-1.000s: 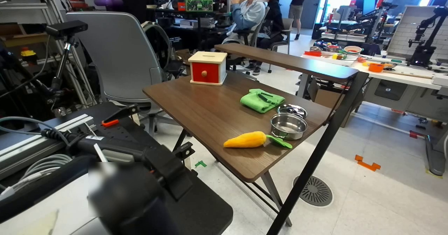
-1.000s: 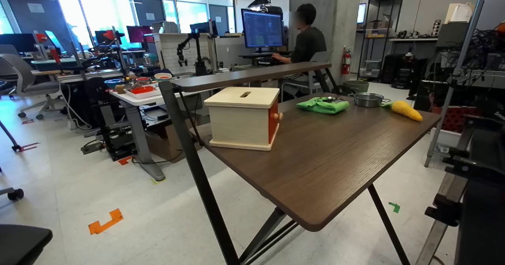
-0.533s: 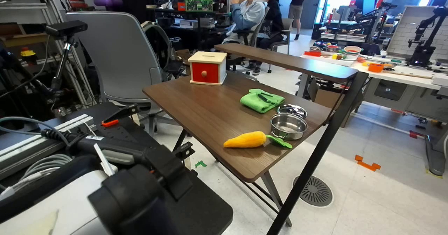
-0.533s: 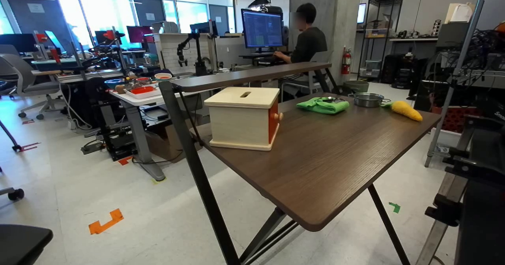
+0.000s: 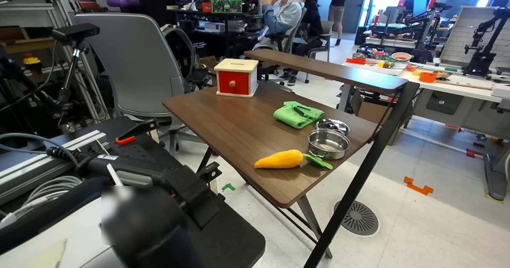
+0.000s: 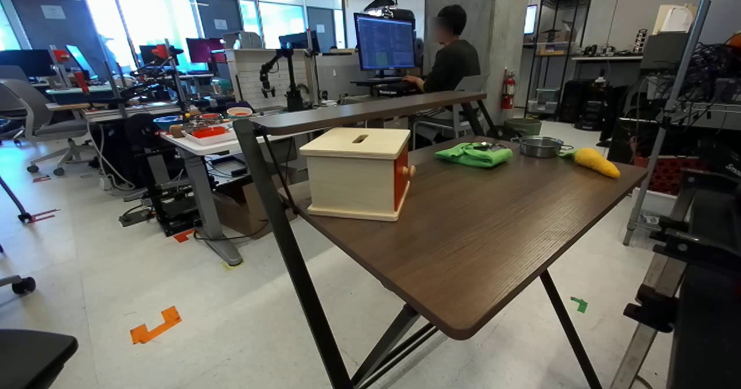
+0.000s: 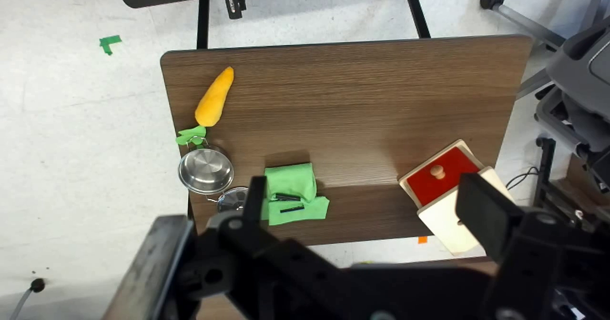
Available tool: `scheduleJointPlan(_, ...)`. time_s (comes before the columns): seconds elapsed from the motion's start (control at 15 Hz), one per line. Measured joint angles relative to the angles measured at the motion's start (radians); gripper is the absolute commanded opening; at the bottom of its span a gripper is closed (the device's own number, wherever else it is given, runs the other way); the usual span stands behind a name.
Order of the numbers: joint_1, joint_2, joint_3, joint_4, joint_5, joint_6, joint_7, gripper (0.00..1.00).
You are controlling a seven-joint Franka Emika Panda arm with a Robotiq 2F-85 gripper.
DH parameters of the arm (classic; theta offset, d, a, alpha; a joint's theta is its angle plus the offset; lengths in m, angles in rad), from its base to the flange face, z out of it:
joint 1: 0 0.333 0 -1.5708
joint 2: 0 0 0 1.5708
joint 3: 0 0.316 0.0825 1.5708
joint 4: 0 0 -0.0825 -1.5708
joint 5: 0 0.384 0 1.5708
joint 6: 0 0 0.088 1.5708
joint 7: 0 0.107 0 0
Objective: Open the drawer then put the carrot plushie in the drawer
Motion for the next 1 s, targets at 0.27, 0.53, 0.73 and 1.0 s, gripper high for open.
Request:
scheduleJointPlan(0.27, 0.0, 0.0, 0.0, 0.0, 0.0, 0.0, 0.0, 1.0)
scheduleJointPlan(0.53, 0.0, 0.0, 0.0, 0.0, 0.0, 0.0, 0.0, 1.0)
scheduleJointPlan(0.73, 0.0, 0.006, 0.0, 0.0, -0.001, 0.008, -0.001, 1.0)
scheduleJointPlan(1.0, 0.0, 0.042, 0.002, 0.003, -0.003, 0.048, -0.003, 1.0)
